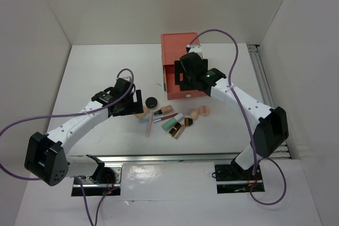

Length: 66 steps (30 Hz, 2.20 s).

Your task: Organize the makeup

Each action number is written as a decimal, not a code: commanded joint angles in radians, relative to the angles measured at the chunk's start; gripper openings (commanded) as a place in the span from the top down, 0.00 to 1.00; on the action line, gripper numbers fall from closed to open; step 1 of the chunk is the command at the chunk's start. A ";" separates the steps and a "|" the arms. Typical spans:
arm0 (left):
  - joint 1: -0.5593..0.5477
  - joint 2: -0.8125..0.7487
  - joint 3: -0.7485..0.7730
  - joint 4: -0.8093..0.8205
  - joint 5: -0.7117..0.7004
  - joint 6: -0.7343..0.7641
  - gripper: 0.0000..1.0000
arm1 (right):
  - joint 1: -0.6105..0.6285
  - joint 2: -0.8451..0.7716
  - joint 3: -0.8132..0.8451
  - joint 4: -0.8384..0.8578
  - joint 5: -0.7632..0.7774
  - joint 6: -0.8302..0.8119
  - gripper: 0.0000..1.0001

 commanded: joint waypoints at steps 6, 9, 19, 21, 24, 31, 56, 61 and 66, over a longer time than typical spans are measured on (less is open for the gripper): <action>-0.002 0.101 0.059 0.211 0.139 0.279 0.00 | -0.006 -0.152 0.073 -0.042 -0.057 -0.019 0.01; -0.002 0.146 0.070 0.286 0.176 0.336 0.00 | -0.006 -0.212 0.073 -0.030 -0.066 -0.019 0.01; -0.002 0.458 0.260 0.280 0.096 0.246 0.00 | -0.015 -0.387 0.027 -0.016 -0.020 -0.019 0.01; -0.002 0.500 0.294 0.280 0.096 0.235 0.01 | -0.015 -0.396 0.018 -0.027 -0.002 -0.019 0.01; -0.002 0.554 0.307 0.268 0.078 0.215 0.02 | -0.024 -0.405 0.018 -0.038 0.017 -0.009 0.01; -0.022 0.617 0.327 0.259 0.030 0.195 0.17 | -0.033 -0.437 -0.012 -0.038 0.058 0.000 0.01; -0.031 0.519 0.278 0.276 0.195 0.215 0.11 | -0.042 -0.479 -0.073 -0.035 0.064 0.057 0.01; -0.051 0.560 0.292 0.264 0.151 0.224 0.09 | -0.042 -0.479 -0.091 -0.044 0.087 0.057 0.01; -0.062 0.673 0.318 0.233 0.079 0.187 0.10 | -0.042 -0.488 -0.091 -0.044 0.096 0.057 0.01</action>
